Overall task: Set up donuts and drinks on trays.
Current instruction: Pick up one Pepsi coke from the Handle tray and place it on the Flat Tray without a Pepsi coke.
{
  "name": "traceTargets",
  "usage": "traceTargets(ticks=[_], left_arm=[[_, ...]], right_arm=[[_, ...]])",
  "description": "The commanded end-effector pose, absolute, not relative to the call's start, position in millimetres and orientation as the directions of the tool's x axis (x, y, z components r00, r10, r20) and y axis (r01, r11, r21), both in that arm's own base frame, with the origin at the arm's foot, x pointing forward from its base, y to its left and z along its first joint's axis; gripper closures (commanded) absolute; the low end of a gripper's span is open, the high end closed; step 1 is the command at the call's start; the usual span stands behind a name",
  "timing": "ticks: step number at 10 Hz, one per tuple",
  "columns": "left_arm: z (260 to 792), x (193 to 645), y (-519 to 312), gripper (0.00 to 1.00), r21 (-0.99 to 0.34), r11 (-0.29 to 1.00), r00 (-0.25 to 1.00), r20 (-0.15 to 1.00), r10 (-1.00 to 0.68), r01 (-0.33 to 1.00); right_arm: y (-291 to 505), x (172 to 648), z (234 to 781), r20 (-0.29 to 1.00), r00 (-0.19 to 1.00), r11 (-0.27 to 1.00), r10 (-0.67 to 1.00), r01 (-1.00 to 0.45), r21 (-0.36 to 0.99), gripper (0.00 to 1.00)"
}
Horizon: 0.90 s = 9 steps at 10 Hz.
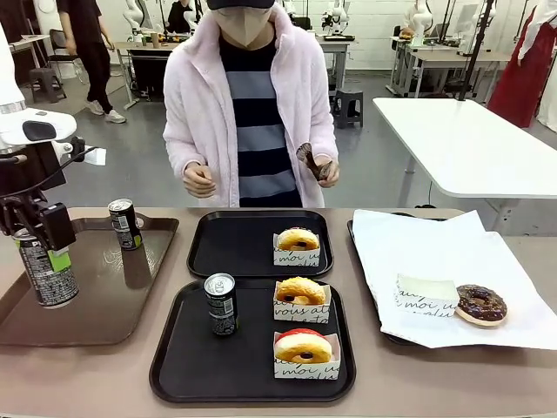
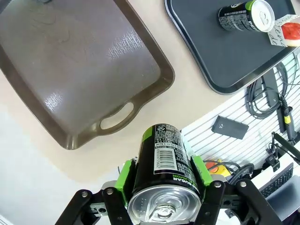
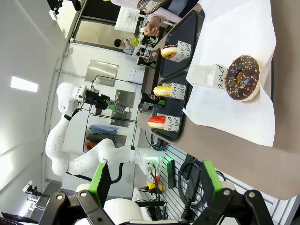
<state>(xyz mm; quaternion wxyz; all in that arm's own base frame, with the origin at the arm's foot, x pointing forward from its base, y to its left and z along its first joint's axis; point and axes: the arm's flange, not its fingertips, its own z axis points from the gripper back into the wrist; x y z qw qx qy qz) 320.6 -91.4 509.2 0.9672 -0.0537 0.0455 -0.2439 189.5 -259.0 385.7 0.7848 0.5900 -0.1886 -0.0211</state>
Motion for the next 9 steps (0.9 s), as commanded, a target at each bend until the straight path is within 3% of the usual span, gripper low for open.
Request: traceTargets(ticks=[1,9], left_arm=[[509,321,-91,0.4,-0.126,0.875,0.877,-0.062,-0.477,0.467],[491,461,-200,0.4,-0.148,0.831,0.839,-0.016,-0.544,0.536]], right_arm=[[-260,188,387,0.287,0.924,0.296,-0.253,-0.209,0.932,0.0],[-260,188,387,0.287,0.924,0.296,-0.253,-0.209,0.932,0.0]])
